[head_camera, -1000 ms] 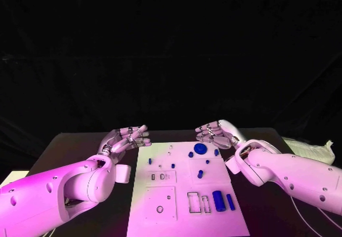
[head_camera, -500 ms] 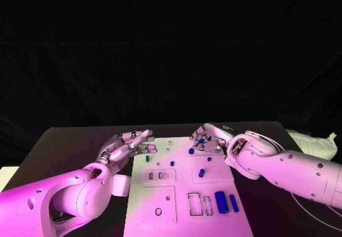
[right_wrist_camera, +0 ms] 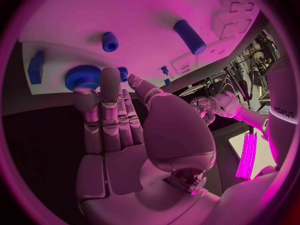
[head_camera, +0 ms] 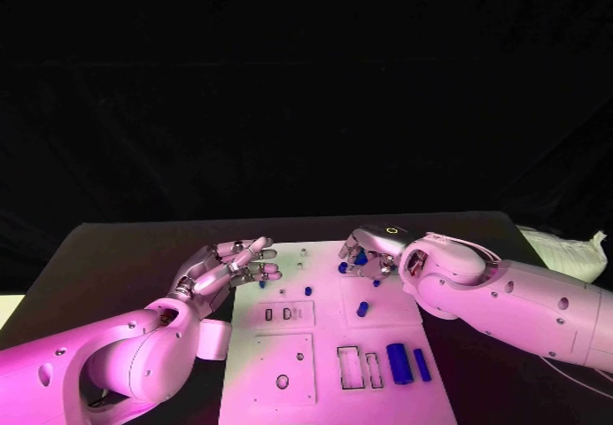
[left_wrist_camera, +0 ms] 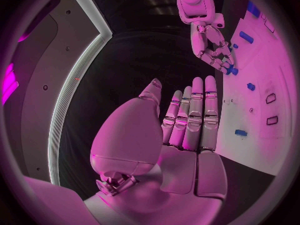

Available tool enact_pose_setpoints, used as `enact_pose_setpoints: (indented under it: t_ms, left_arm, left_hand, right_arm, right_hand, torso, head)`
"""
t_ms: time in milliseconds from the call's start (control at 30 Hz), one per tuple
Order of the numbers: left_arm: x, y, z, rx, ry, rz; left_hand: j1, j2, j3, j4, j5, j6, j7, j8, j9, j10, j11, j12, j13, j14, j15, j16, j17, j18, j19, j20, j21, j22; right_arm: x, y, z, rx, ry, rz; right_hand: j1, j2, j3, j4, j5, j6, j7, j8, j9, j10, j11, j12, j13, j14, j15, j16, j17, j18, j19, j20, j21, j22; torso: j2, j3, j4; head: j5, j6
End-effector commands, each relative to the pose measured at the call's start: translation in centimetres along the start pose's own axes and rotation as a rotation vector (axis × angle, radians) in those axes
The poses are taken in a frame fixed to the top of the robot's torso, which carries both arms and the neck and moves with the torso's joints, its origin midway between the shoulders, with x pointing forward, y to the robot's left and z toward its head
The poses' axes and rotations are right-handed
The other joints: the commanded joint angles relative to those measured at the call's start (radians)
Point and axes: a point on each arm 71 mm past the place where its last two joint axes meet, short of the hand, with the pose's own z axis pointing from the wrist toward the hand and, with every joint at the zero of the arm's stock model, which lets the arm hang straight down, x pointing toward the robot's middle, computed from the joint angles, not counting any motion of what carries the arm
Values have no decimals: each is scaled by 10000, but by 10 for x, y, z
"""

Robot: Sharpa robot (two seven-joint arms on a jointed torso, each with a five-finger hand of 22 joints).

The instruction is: Assemble the parts on the task board

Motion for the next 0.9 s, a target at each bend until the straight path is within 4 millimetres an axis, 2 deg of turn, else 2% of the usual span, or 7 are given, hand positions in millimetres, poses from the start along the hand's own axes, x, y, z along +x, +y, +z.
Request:
enact_pose_setpoints:
  t_ms: [33, 333, 600, 767, 900]
  left_arm:
    - [3, -1, 0, 0, 251, -161]
    - [3, -1, -1, -45, 267, -170]
    - [4, -1, -2, -95, 320, -197]
    - [4, -1, -3, -117, 337, -204]
    - [4, -1, -3, -130, 328, -200]
  left_hand:
    - [48, 83, -16, -53, -64, 22, 49, -63, -10, 29, 36, -55, -11, 34, 1, -69, 16, 102, 65, -26, 35, 11]
    - [47, 83, -25, -66, -65, 14, 56, -82, -11, 22, 42, -76, -12, 34, 5, -86, 27, 101, 67, -25, 35, 10]
    - [47, 85, -31, -77, -65, 6, 59, -98, -12, 14, 47, -94, -13, 32, 9, -100, 36, 99, 67, -24, 34, 10]
    - [47, 85, -31, -77, -65, 6, 59, -98, -12, 14, 47, -94, -13, 32, 9, -100, 36, 99, 67, -24, 34, 10]
    - [47, 85, -31, -78, -65, 6, 59, -98, -12, 14, 47, -95, -13, 32, 9, -101, 36, 99, 67, -24, 34, 10]
  right_arm:
    - [2, 0, 1, 213, 352, -680]
    - [2, 3, 5, 235, 424, -746]
    - [3, 3, 9, 312, 557, -796]
    - [4, 4, 11, 299, 583, -809]
    - [3, 6, 12, 219, 431, -782]
  right_hand:
    - [26, -135, 19, 125, -61, 13, -73, -5, 7, -83, -1, -31, 11, 162, -27, 306, 227, -185, 91, 5, 288, 361]
    - [83, -186, 149, 436, -79, 44, -85, -3, 10, -47, -9, -31, 13, 162, -22, 1593, 1464, -327, 386, 24, 1052, 1397]
    - [66, -195, 162, 564, -110, 47, -84, -4, 10, -39, -7, -29, 15, 149, -17, 1891, 1730, -353, 432, 31, 1209, 1597]
    - [131, -97, 247, 716, -125, 226, -138, 55, 40, 181, -60, 15, 40, 230, -56, 2601, 2490, -453, 719, 16, 1615, 2229]
    - [236, 101, 353, 855, -182, 649, -269, 205, 128, 625, -189, 101, 90, 343, -152, 3412, 3407, -595, 1144, -47, 2118, 3064]
  torso:
    - [73, -3, 34]
    - [188, 8, 45]
    - [259, 13, 76]
    - [306, 24, 103]
    - [329, 21, 112]
  head:
    - [-12, 34]
    - [-29, 118]
    - [-36, 116]
    - [-33, 113]
    - [-45, 107]
